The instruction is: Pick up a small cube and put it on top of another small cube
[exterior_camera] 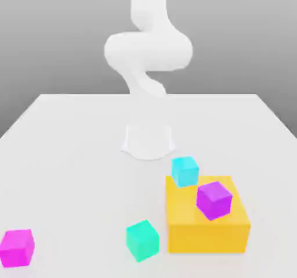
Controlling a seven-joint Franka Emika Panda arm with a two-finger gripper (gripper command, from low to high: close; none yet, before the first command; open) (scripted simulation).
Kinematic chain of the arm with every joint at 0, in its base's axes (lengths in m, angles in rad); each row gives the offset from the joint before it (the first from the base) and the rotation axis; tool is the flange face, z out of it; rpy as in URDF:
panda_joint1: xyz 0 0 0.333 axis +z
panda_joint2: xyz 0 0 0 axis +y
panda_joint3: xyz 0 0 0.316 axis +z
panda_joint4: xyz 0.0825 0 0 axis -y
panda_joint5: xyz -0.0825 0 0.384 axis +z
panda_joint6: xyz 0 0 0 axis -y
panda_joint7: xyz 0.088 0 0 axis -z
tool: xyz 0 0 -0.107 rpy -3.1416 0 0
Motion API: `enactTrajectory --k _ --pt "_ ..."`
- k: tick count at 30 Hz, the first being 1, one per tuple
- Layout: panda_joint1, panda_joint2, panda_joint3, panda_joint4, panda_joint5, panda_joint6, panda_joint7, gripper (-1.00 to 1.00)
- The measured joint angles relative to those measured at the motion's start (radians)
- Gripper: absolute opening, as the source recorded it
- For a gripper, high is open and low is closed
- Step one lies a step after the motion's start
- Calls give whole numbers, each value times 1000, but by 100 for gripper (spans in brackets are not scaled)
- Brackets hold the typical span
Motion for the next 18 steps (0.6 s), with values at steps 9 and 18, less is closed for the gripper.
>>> enactTrajectory --k 9,18 --pt "-189 334 24 -7 -77 101 316 0" --pt "-317 659 -27 -13 -109 201 596 0"
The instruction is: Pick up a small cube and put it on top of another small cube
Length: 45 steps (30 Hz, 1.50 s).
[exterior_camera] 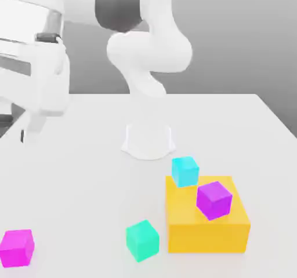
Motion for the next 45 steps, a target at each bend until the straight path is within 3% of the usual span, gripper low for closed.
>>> enactTrajectory --k 14,15,21,27,35,45 --pt "-133 497 -32 13 177 222 181 0" --pt "-134 529 -31 19 180 247 180 -100" --pt "-135 544 -29 22 182 261 179 -100" --pt "-119 378 -36 -18 155 134 185 -100" --pt "16 98 72 -188 52 15 30 -100" --pt "244 -262 141 -409 120 -121 -317 -100"
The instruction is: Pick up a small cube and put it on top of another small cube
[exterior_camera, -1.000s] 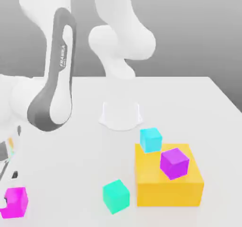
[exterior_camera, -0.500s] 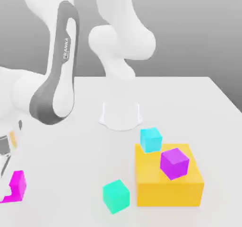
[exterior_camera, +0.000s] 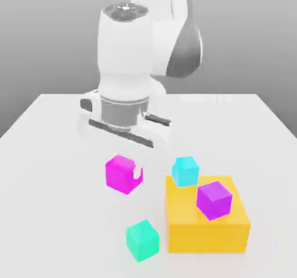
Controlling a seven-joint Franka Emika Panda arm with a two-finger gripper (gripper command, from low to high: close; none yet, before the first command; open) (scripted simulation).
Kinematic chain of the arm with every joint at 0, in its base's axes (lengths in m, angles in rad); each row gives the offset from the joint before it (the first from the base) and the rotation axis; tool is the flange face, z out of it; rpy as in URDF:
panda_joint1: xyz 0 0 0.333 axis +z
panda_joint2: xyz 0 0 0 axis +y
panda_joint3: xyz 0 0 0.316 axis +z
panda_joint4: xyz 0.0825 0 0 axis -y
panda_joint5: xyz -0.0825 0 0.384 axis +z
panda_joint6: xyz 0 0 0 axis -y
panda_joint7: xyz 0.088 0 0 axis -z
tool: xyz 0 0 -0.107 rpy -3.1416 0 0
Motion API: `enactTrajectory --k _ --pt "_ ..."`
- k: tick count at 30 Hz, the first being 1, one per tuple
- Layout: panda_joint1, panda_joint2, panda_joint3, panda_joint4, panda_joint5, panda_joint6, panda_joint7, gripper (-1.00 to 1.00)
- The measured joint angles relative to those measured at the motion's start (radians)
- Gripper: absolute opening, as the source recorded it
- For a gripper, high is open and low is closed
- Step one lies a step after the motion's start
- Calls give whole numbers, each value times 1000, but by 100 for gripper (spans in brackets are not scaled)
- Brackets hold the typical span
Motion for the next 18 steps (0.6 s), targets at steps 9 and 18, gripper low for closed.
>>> enactTrajectory --k 9,18 --pt "281 -328 7 -200 113 -122 -350 -100" --pt "308 -173 30 -285 141 118 -393 100"
